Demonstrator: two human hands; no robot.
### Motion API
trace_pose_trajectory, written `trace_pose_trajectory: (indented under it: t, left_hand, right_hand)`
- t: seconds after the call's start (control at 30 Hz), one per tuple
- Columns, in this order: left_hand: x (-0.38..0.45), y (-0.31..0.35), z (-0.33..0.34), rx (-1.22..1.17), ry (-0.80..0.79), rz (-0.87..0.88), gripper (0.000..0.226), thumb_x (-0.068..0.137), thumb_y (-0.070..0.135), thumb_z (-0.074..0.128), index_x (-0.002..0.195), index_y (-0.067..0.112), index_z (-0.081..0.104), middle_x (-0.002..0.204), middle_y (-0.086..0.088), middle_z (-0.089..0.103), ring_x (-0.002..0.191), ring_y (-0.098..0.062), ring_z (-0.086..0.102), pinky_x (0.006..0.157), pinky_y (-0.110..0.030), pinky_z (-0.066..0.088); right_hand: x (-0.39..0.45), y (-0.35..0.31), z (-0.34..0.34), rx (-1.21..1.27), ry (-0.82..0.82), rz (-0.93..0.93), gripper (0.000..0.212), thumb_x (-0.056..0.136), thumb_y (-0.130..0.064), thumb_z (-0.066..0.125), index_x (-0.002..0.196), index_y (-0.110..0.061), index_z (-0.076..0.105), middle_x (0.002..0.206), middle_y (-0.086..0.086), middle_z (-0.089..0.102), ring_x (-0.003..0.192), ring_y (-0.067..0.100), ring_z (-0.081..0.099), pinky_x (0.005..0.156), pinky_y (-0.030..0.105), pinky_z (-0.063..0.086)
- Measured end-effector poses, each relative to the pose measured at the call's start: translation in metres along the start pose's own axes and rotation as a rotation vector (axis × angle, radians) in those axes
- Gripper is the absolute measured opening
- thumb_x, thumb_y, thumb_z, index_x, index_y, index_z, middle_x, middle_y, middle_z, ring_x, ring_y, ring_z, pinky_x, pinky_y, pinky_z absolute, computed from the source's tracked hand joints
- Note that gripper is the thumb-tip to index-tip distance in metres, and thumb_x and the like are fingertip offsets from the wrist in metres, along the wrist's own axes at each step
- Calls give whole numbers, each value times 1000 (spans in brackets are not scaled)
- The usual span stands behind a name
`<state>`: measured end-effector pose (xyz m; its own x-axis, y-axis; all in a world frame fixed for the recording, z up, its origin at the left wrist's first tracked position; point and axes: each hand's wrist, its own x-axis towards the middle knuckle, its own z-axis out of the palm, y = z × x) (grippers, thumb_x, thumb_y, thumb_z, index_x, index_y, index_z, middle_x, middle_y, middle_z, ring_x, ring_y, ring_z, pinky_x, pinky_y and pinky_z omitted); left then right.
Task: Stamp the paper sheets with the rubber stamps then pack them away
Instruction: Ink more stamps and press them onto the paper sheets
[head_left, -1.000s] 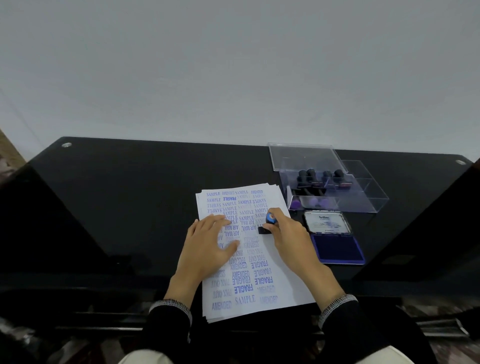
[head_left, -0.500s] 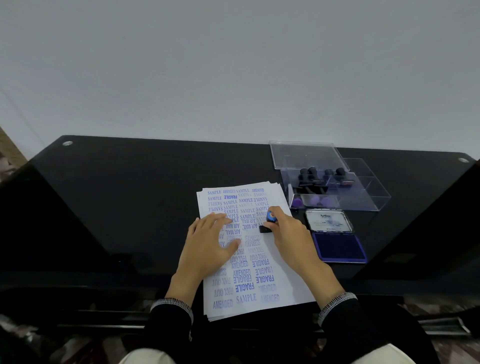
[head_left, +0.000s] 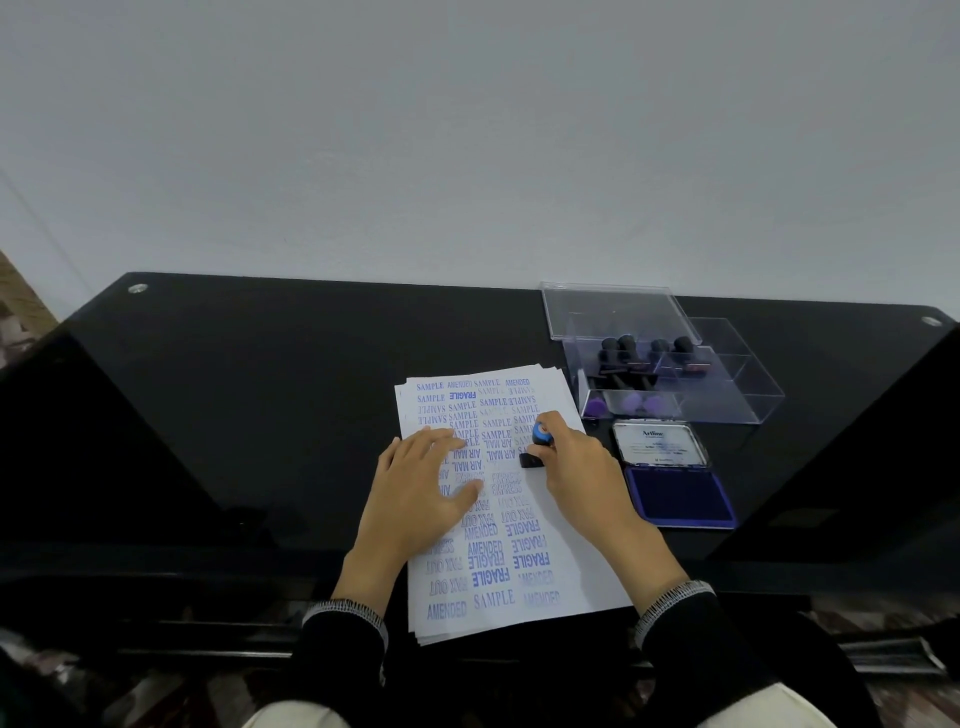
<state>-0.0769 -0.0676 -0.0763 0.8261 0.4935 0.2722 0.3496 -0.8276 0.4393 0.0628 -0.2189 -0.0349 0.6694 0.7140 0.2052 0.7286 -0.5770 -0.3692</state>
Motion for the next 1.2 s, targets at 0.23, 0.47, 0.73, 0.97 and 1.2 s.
trace_pose_trajectory:
  t: [0.23,0.47,0.73,0.97,1.2]
  left_hand:
    - [0,1,0,-12,1,-10,51,87,58,53,132,34,47,142,18,40,136,-4,30,116,-33,6]
    - [-1,0,0,-11,6,-3,51,87,59,53,132,35,47,142,18,41,136,-2,30,117,-33,7]
    - [0,0,0,-9,9,-2,51,87,58,53,132,35,47,141,19,40,136,-1,29,115,-28,4]
    - [0,-1,0,-13,-1,-4,50,87,59,53,131,36,47,140,20,40,134,-2,31,116,-32,7]
    - [0,-1,1,-4,0,-12,50,87,59,52,131,36,47,141,20,40,135,-2,31,116,-31,6]
  right_hand:
    - [-3,2,5,24,21,1,26,95,-11,49,119,-19,44,95,4,64,78,22,57,55,29,36]
    - [2,0,1,8,11,-3,21,99,-20,45,119,-18,43,89,4,61,70,19,44,54,30,31]
    - [-9,7,12,87,62,-14,22,96,-14,50,116,-21,44,91,6,62,76,26,57,57,39,48]
    - [-4,12,2,652,192,222,9,94,-16,55,102,-15,52,83,1,64,79,18,62,66,23,47]
    - [-7,32,-12,1278,388,593,11,96,-15,52,105,-11,57,96,9,68,90,21,68,88,36,53]
